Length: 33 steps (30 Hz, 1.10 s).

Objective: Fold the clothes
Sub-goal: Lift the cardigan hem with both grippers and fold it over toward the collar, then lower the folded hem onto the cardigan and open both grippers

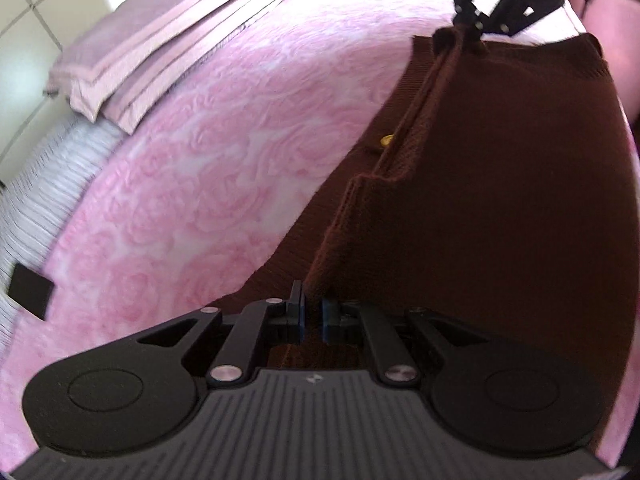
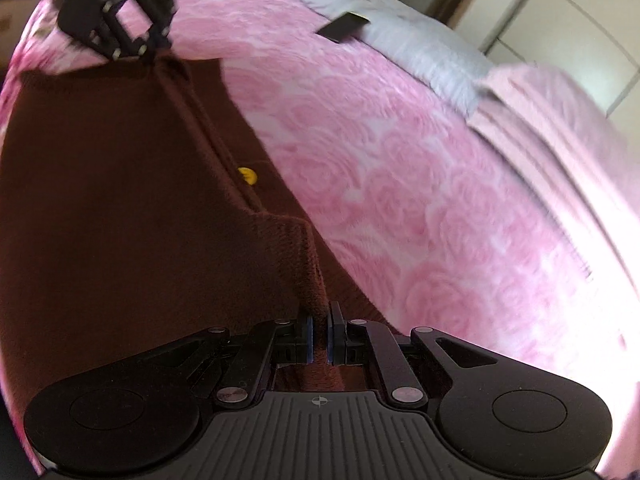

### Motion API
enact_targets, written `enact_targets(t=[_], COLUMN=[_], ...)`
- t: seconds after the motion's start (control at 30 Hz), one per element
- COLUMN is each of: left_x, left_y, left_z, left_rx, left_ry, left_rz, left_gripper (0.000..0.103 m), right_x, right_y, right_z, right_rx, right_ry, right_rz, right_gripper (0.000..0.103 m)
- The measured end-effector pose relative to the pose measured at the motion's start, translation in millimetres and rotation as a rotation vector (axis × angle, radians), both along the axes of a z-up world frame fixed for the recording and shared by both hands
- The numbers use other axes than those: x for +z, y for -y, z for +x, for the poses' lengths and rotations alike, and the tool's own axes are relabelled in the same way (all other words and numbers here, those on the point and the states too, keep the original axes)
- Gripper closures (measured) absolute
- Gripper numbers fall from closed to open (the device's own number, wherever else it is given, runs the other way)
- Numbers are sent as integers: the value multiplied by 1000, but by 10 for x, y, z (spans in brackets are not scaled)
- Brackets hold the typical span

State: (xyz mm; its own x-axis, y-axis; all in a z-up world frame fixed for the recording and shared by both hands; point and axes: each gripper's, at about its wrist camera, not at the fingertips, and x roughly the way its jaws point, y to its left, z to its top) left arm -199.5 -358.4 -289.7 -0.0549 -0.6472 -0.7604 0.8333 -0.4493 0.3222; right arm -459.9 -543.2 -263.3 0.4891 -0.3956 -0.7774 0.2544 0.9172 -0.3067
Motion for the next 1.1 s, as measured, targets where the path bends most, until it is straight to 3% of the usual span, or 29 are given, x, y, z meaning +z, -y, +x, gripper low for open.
enact_targets(t=[0.17, 0.2, 0.3, 0.33, 0.4, 0.5, 0.53, 0.57, 0.6, 0.63, 0.7, 0.8, 1.03, 1.07, 1.1], left_x=[-61, -31, 22, 26, 0, -31, -38, -40, -40, -32, 0, -30, -76, -38, 12], left_y=[163, 148, 117, 106, 102, 138, 157, 168, 176, 176, 161, 187, 217, 195, 141], left_z=[263, 325, 495, 522, 538, 541, 548, 536, 518, 485, 417, 390, 413, 426, 438], left_rx=[98, 128, 191, 202, 211, 220, 226, 221, 214, 207, 197, 205, 258, 270, 280], left_ry=[-135, -168, -260, -278, -290, -308, -322, -326, -327, -304, -249, -228, -239, -236, -228], left_rz=[6, 1, -2, 2, 18, 22, 24, 28, 31, 22, -7, -22, -5, -7, -15], left_gripper=[78, 78, 79, 78, 77, 76, 80, 95, 95, 96, 96, 96, 91, 89, 88], right_x=[-103, -103, -36, -17, -15, -46, -55, -57, -58, -60, -44, 45, -159, -134, -91], right_y=[256, 261, 318, 340, 408, 457, 466, 474, 481, 489, 488, 452, 548, 552, 529], right_z=[-115, -153, -335, -398, -521, -588, -601, -614, -627, -639, -657, -609, -509, -527, -540], right_rx=[-110, -133, -240, -273, -319, -355, -364, -376, -387, -399, -415, -401, -436, -444, -455], right_ry=[101, 122, 220, 255, 326, 358, 365, 375, 385, 395, 409, 387, 356, 354, 342], right_rz=[141, 157, 182, 198, 293, 357, 371, 379, 386, 394, 402, 332, 348, 350, 323], right_gripper=[98, 94, 49, 48, 48, 48, 48, 48, 60, 95, 96, 96, 96, 95, 84])
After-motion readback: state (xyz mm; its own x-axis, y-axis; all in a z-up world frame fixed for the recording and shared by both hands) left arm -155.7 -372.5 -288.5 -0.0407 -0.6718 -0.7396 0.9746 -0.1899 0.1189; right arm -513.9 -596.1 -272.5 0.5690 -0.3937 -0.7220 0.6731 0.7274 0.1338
